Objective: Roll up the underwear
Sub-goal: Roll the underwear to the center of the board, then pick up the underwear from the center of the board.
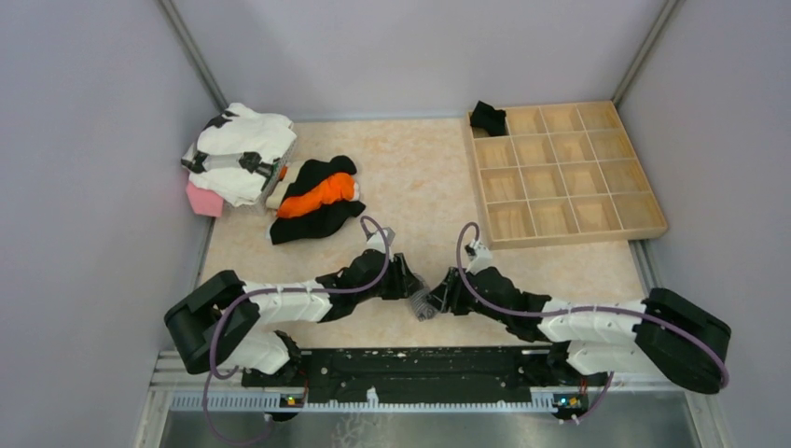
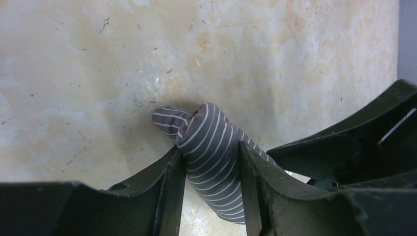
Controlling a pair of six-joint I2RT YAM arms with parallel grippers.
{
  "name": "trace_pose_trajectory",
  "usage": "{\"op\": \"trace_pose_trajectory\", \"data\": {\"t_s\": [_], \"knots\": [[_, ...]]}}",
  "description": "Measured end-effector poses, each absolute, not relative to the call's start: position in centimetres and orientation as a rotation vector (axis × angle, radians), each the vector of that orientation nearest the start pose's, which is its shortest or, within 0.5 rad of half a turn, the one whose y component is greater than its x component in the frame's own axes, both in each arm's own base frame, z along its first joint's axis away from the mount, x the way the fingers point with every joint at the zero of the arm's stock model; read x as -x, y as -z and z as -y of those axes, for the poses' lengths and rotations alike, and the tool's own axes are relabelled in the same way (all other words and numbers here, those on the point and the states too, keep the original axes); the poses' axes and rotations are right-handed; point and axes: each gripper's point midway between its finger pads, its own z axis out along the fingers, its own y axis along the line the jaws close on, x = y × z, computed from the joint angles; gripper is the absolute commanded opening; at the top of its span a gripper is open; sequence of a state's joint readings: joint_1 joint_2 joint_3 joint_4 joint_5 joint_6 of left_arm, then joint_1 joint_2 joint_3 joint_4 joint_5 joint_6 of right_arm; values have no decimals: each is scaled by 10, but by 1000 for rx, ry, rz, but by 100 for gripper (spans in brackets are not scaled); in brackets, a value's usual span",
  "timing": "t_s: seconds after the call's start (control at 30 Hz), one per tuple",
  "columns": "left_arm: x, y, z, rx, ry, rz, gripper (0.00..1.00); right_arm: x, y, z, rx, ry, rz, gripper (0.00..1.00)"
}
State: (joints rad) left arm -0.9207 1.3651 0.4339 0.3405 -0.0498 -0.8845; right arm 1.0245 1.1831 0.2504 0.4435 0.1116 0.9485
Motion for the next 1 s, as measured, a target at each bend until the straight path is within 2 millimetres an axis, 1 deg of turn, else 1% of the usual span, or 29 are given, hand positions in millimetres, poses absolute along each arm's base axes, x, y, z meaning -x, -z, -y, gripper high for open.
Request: {"op": "trace_pose_trajectory", "data": {"t_s": [0.1, 0.2, 0.3, 0.4, 0.47, 0.6, 0.73, 0.83, 0.93, 1.0], "knots": [[-195, -48, 296, -11, 936, -2336, 47, -155, -63, -275, 26, -1017, -2248, 56], [-195, -48, 295, -11, 936, -2336, 47, -156, -70, -264, 24, -975, -2233, 70], [-195, -48, 295, -12, 935, -2336, 47, -156, -71, -253, 15, -934, -2236, 80], [-195, -47, 295, -13, 935, -2336, 47, -156, -68, -245, 8, -914, -2261, 87], [-195, -47, 295, -15, 935, -2336, 47, -158, -68, -243, 0, -927, -2279, 90], [-195, -47, 295, -17, 934, -2335, 47, -158, -64, -248, 15, -974, -2337, 92], [-195, -47, 295, -18, 933, -2335, 47, -155, -59, -262, 68, -1012, -2415, 93], [-195, -47, 295, -22, 931, -2335, 47, -158, -60, -274, 110, -1030, -2453, 94], [-195, -47, 295, -26, 930, -2334, 47, -162, -61, -283, 125, -1047, -2475, 93], [-195, -47, 295, -30, 927, -2335, 47, -163, -58, -284, 122, -1053, -2497, 94]]}}
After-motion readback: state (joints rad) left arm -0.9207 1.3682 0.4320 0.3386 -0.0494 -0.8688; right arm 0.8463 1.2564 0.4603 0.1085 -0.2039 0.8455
